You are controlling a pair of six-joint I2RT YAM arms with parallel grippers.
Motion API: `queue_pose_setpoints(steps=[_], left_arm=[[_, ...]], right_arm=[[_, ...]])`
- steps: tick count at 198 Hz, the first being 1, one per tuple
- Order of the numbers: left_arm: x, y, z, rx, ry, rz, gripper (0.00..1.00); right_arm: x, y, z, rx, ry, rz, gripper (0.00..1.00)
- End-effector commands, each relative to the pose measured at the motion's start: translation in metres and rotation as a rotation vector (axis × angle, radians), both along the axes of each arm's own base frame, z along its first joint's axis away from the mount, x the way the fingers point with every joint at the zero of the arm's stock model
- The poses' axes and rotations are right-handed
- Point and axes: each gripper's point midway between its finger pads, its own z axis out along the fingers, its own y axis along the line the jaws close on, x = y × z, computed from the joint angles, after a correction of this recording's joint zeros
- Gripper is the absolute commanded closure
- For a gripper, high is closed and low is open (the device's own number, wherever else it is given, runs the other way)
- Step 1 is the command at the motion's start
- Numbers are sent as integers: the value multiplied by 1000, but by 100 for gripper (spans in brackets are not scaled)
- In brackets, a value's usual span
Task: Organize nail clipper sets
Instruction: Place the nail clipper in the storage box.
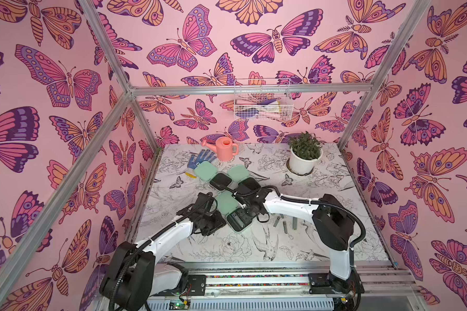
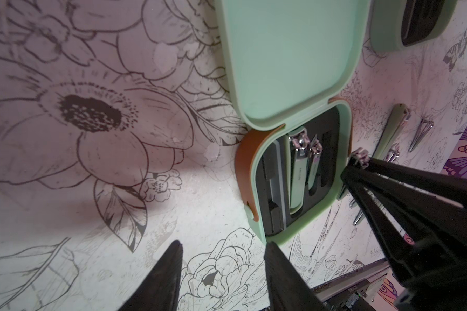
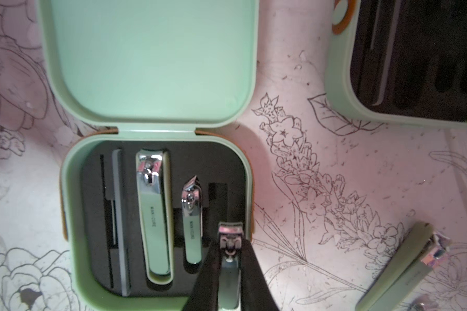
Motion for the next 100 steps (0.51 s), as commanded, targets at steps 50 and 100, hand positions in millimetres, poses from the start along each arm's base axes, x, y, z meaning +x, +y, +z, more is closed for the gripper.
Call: queue_pose_setpoints(steps=[50,100], left_arm=[[-1,3,-5,6,12,3,48],[-1,3,-5,4,14,5,48]], right_arm=[[4,19,-6,25,-27,83,91],[4,22,-14,21,-31,124,91]])
